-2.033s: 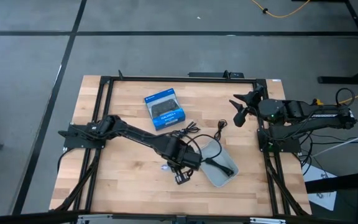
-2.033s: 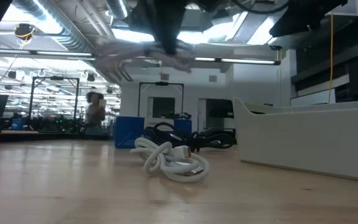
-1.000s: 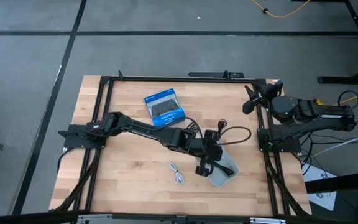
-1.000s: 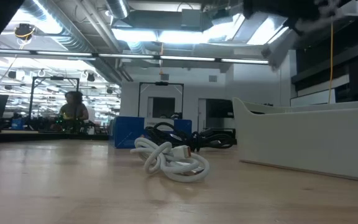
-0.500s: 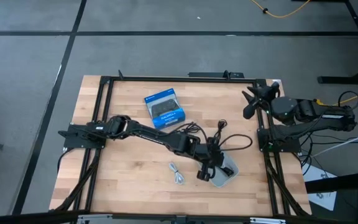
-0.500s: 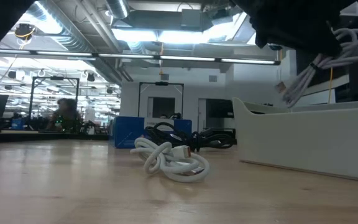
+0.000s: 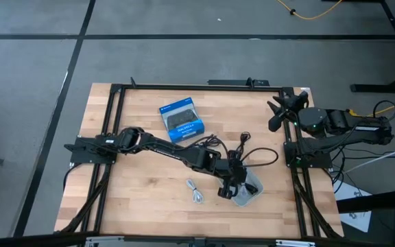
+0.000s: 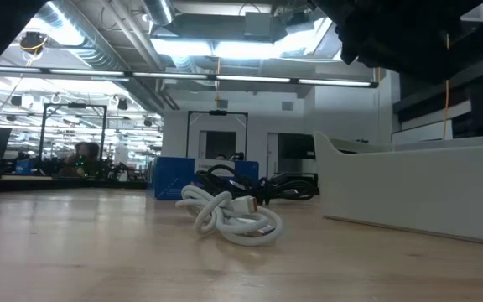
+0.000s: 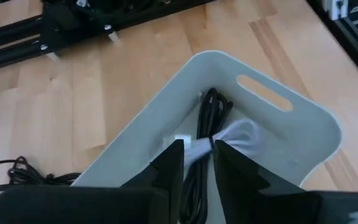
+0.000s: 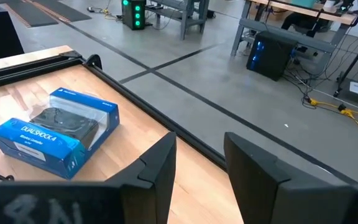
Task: Pick and place USB-C Cables
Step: Put the right black charger cable into the white bin
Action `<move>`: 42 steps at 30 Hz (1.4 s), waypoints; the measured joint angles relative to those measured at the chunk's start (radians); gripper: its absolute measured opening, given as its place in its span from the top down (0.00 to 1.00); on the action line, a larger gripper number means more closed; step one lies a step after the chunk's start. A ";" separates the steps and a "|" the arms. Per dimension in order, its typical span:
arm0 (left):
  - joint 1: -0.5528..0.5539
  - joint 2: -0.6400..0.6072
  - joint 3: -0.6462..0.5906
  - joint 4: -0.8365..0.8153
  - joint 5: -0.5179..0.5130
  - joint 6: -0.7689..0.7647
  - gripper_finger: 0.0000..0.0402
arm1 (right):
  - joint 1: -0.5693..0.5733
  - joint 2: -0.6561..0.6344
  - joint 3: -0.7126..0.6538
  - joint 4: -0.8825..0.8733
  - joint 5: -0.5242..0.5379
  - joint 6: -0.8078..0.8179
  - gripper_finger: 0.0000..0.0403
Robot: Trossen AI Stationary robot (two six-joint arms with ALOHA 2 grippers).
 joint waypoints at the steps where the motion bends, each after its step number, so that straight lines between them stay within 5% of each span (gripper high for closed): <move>1: 0.000 0.000 0.000 -0.001 -0.016 0.000 0.80 | 0.000 0.000 0.000 0.000 -0.001 0.000 0.65; 11: 0.006 -0.072 -0.001 -0.173 -0.271 0.061 0.80 | 0.000 0.000 0.000 -0.052 -0.097 0.029 0.65; 22: 0.018 -0.206 0.000 -0.764 -0.275 -0.065 0.80 | -0.001 0.050 -0.002 0.003 -0.015 0.205 0.65; 28: 0.017 -0.217 0.000 -1.068 -0.223 -0.176 0.80 | -0.001 0.160 -0.025 0.172 0.002 0.180 0.65; 31: 0.017 -0.229 -0.026 -1.076 -0.205 -0.209 0.80 | -0.003 0.225 -0.025 0.208 -0.004 0.154 0.65; 34: 0.013 -0.284 -0.088 -1.066 -0.117 -0.191 0.80 | -0.029 0.287 -0.025 0.195 -0.094 0.154 0.65; 42: 0.010 -0.528 -0.467 -0.874 -0.138 -0.309 0.80 | -0.176 0.415 -0.026 0.050 -0.482 0.209 0.65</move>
